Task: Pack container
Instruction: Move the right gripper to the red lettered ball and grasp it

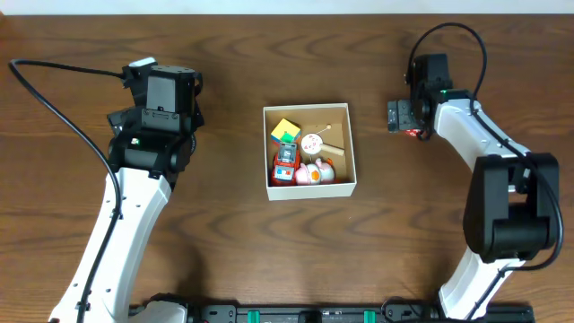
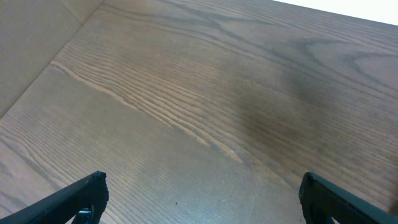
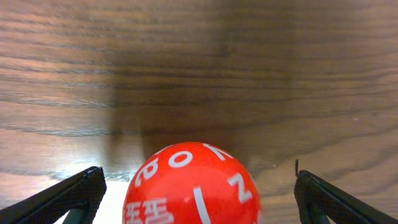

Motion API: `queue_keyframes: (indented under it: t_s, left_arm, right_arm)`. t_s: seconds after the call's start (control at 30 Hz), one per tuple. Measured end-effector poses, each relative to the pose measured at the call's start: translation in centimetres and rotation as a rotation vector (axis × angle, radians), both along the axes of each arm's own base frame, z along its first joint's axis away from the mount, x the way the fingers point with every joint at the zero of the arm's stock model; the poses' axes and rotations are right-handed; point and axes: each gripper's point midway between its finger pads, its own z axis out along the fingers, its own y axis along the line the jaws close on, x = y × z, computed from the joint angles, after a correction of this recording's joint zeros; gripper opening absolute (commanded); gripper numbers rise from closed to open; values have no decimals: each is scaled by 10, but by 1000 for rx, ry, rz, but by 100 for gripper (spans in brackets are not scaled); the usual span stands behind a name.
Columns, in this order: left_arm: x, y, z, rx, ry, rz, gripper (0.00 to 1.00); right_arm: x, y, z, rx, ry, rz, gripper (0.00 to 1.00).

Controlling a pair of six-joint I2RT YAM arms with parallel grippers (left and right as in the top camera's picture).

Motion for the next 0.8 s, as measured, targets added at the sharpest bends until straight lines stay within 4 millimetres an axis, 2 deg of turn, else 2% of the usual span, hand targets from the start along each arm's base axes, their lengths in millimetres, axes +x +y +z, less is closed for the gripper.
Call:
queue_keyframes:
  t_s: [0.2, 0.3, 0.4, 0.43, 0.7, 0.8]
  left_arm:
    - [0, 0, 0, 0, 0, 0, 98]
    - [0, 0, 0, 0, 0, 0, 98]
    - [0, 0, 0, 0, 0, 0, 98]
    - [0, 0, 0, 0, 0, 0, 98]
    - [0, 0, 0, 0, 0, 0, 98]
    - [0, 0, 0, 0, 0, 0, 98]
  right_arm:
    - [0, 0, -9, 4, 15, -3, 74]
    - [0, 1, -9, 7, 13, -3, 45]
    - [0, 1, -9, 8, 13, -4, 11]
    - [0, 1, -9, 7, 13, -5, 3]
    - [-2, 1, -5, 9, 13, -7, 1]
    - [-3, 2, 9, 16, -5, -5, 1]
